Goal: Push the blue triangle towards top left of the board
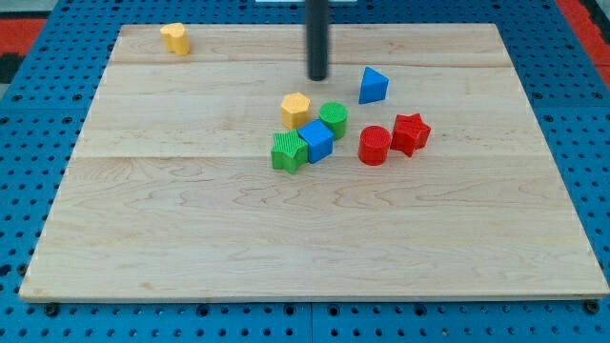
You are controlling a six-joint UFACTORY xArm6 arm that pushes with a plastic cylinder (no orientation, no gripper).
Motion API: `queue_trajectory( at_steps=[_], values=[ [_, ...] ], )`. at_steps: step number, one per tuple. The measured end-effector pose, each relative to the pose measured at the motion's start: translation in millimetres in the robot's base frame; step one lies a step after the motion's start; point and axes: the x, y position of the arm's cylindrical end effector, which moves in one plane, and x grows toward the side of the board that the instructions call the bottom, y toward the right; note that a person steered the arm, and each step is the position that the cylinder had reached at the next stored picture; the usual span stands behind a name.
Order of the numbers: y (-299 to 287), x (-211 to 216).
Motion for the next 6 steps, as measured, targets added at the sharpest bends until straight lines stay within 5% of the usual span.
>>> queue_trajectory(
  at_steps=[2, 3, 4, 6],
  values=[
    [110, -1],
    [94, 39],
    [24, 13],
    [-157, -104]
  ],
)
